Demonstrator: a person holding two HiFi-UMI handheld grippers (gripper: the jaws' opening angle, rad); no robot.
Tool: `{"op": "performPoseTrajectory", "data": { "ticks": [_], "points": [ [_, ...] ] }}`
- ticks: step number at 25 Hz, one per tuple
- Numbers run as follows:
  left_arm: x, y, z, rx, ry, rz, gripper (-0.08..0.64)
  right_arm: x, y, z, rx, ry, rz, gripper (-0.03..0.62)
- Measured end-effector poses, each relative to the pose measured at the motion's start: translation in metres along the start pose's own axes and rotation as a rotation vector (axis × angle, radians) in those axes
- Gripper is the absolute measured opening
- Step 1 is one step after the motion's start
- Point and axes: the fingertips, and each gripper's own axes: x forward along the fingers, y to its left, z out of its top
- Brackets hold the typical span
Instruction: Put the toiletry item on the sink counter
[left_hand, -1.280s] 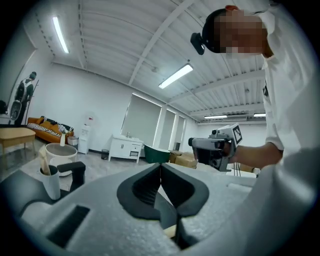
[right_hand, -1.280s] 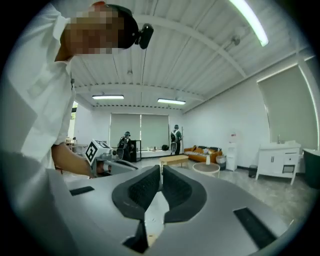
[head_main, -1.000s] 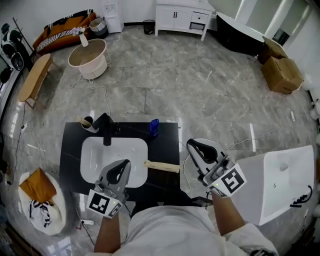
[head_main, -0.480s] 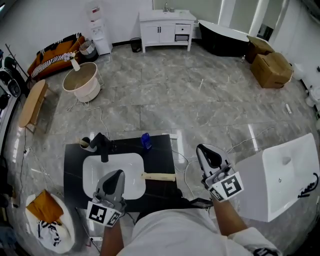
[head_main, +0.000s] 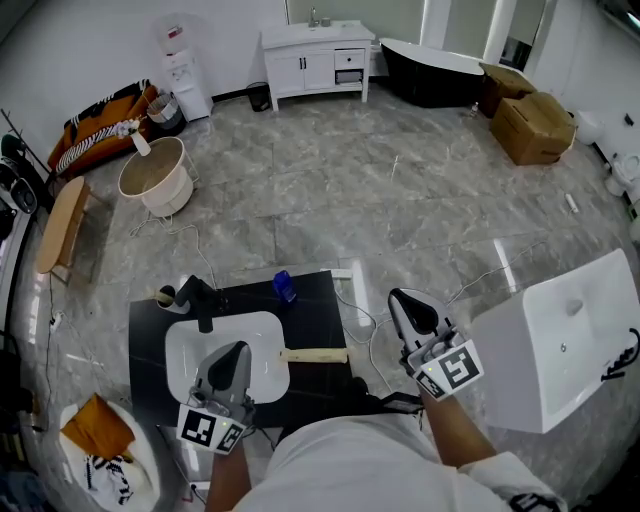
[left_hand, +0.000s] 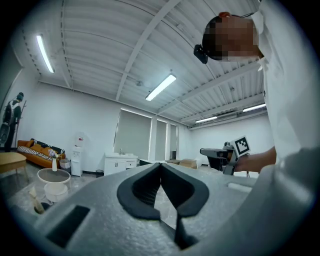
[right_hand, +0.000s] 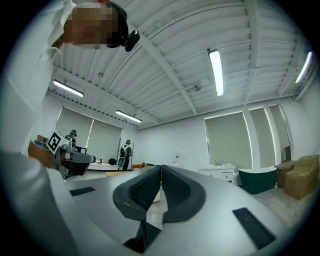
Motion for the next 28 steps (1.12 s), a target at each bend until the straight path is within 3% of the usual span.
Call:
{"op": "performPoseTrajectory", "data": {
  "ticks": [28],
  "points": [
    [0.019,-0.015,-0.012,-0.059,0.047,-0.026,0.015,-0.004,-0.011,-0.010,0.027,-0.022,0.090,0.015]
  ]
}}
